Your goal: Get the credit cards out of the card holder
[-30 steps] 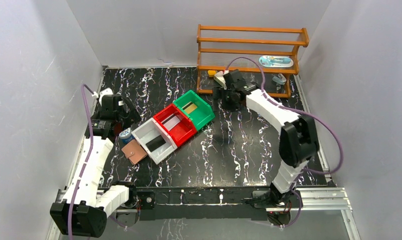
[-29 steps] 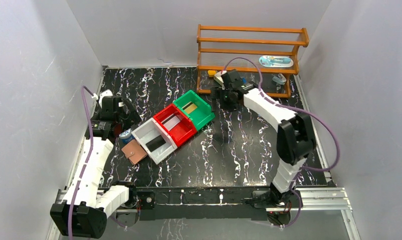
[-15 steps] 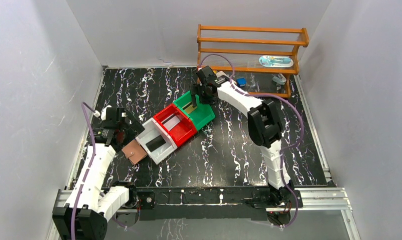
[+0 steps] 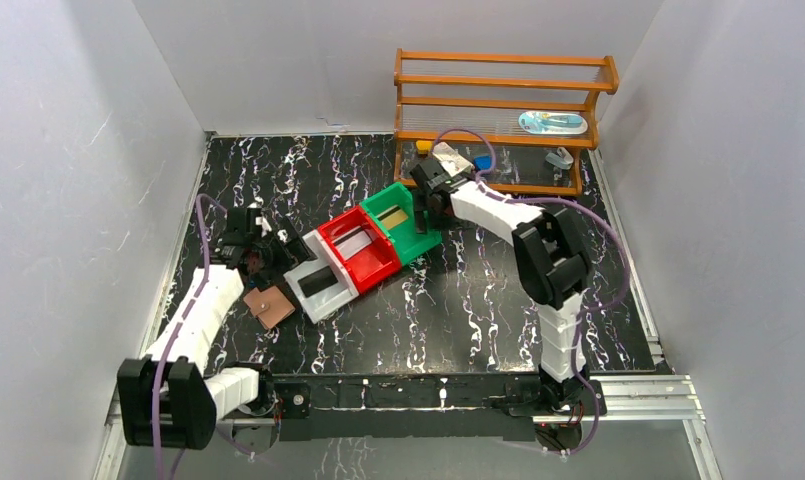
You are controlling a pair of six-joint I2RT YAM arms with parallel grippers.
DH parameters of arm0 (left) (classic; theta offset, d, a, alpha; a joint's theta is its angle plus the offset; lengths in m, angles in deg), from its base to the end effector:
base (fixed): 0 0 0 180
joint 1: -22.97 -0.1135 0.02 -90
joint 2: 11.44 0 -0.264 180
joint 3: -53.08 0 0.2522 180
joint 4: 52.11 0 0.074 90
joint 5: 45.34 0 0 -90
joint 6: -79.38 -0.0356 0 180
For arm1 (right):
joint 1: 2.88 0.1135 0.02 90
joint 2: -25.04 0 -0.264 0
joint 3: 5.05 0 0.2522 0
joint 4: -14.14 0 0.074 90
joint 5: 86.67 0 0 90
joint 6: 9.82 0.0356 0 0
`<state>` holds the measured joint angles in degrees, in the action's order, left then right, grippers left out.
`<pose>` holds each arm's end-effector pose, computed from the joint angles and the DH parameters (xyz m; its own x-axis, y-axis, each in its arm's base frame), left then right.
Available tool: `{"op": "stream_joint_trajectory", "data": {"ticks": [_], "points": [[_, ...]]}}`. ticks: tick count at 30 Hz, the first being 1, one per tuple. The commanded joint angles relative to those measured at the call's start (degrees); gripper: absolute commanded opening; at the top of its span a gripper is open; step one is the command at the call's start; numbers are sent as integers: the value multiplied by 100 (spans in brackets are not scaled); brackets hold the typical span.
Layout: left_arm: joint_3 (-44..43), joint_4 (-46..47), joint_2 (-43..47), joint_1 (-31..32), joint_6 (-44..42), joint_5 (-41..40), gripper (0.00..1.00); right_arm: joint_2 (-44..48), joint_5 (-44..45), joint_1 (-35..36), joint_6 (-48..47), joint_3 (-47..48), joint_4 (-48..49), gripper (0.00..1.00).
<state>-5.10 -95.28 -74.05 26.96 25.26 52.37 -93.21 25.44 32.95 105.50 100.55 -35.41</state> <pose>0.2228 -0.0203 0.2477 -0.6902 -0.5341 -0.4883 -0.3028 0.8260 -0.4755 0.3653 0.2472 0.1962 -0.8194 -0.1029 -0.5640 -0.0549 0.9933 -0.1015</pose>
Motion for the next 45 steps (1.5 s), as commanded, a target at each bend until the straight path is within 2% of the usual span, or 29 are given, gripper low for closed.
{"op": "stream_joint_trajectory", "data": {"ticks": [1,7,11,20,24,30,32,35,38,40,42,45], "points": [[-350,747,-562,-39,-341,929,98,923,520,-328,391,-716,265,98],[-794,1583,-1512,-38,-299,1683,98,1622,432,-813,659,-1532,352,98],[-1372,1875,-2430,-25,-456,2322,98,1815,53,-1205,744,-1834,389,98],[-2299,2377,-3757,248,-108,3193,98,2318,-843,-1308,881,-2155,497,98],[-2721,2458,-4190,416,60,3211,98,2426,-1533,-1311,1058,-2331,598,98],[-3427,2272,-4541,454,110,3069,98,2847,-1570,-1307,1460,-2906,613,96],[-3560,1957,-4433,454,-105,2810,98,2981,-1491,-1308,1467,-3031,649,96],[-3467,1373,-3919,455,-442,1965,98,3016,-1170,-1311,1242,-2904,586,96],[-3106,889,-3221,454,-641,919,98,2896,-892,-1312,857,-2507,460,98],[-2673,685,-2695,445,-648,539,98,2789,-911,-1307,487,-2292,578,98],[-2258,581,-2233,445,-587,518,98,2566,-1005,-1315,123,-2048,689,98],[-1608,527,-1642,454,-408,945,98,2102,-1102,-1319,-203,-1481,565,98]]}}
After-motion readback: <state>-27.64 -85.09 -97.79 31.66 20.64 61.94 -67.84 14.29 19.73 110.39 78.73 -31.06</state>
